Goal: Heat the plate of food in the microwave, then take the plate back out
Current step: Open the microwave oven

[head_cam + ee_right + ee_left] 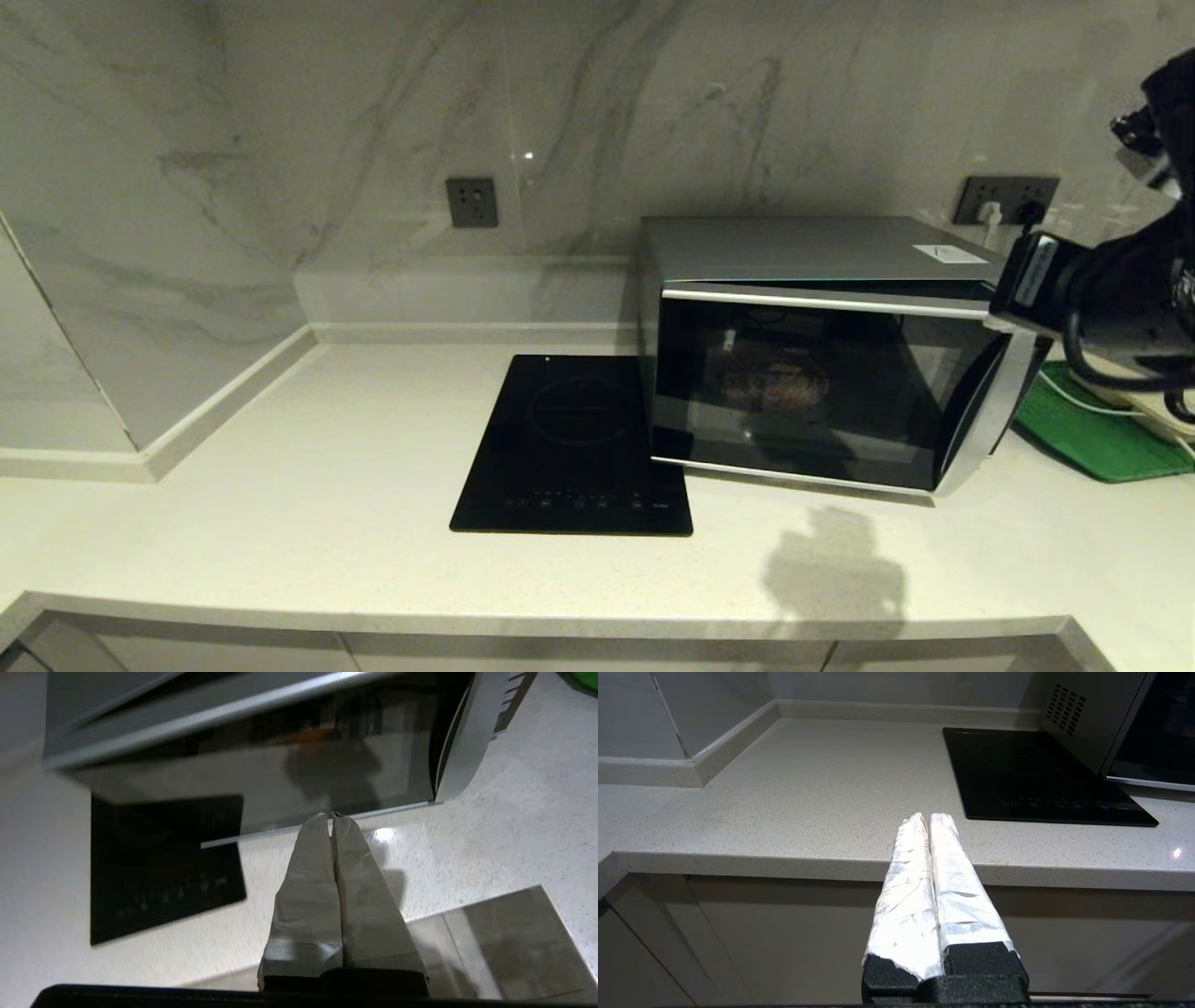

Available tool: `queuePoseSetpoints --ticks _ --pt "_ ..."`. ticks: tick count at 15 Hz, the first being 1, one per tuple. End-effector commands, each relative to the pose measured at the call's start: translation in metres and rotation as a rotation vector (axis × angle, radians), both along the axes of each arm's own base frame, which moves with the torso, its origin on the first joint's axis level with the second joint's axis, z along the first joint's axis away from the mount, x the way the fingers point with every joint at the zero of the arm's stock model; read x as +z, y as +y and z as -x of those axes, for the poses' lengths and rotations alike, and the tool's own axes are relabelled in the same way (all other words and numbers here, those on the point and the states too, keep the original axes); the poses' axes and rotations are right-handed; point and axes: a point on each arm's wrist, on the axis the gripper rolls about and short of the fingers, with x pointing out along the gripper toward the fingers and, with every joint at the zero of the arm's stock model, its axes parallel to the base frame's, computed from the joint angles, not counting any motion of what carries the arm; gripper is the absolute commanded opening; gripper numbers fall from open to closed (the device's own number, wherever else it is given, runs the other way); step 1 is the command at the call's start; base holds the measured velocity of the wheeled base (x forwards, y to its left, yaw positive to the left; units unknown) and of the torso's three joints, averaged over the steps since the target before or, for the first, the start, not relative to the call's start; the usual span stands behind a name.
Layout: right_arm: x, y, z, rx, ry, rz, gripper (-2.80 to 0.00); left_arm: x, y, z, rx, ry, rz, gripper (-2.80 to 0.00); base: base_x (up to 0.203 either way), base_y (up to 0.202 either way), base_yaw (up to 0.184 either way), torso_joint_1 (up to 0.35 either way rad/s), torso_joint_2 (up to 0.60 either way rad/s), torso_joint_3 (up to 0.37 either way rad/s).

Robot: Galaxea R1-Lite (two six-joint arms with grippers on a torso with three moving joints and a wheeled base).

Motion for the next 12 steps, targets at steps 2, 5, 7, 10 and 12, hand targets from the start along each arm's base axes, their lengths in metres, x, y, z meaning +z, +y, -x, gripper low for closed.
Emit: queuePoseSetpoints --ticks 2,5,7,10,12 --pt "-0.007 -0.009 -0.058 -0.083 0.046 -0.02 -2.8 0.0 0.0 0.0 0.0 0.0 0.001 -2.8 0.0 0.0 0.0 0.0 0.0 0.0" --pt "-0.008 -0.015 -0.097 -0.122 0.026 -0.053 -2.8 0.0 0.0 0.0 0.0 0.0 0.001 -2.8 0.0 0.0 0.0 0.0 0.0 0.0" --pt "-0.009 -0.017 -0.115 -0.128 0.017 -0.07 -2.8 0.0 0.0 0.0 0.0 0.0 0.001 -2.8 0.0 0.0 0.0 0.0 0.0 0.0" --pt "-0.014 -0.031 -0.138 -0.183 0.006 -0.084 -2.8 0.0 0.0 0.0 0.0 0.0 0.001 -2.8 0.0 0.0 0.0 0.0 0.0 0.0" --pt "-0.019 -0.043 -0.145 -0.227 0.011 -0.095 -2.8 0.0 0.0 0.0 0.0 0.0 0.001 -2.8 0.0 0.0 0.0 0.0 0.0 0.0"
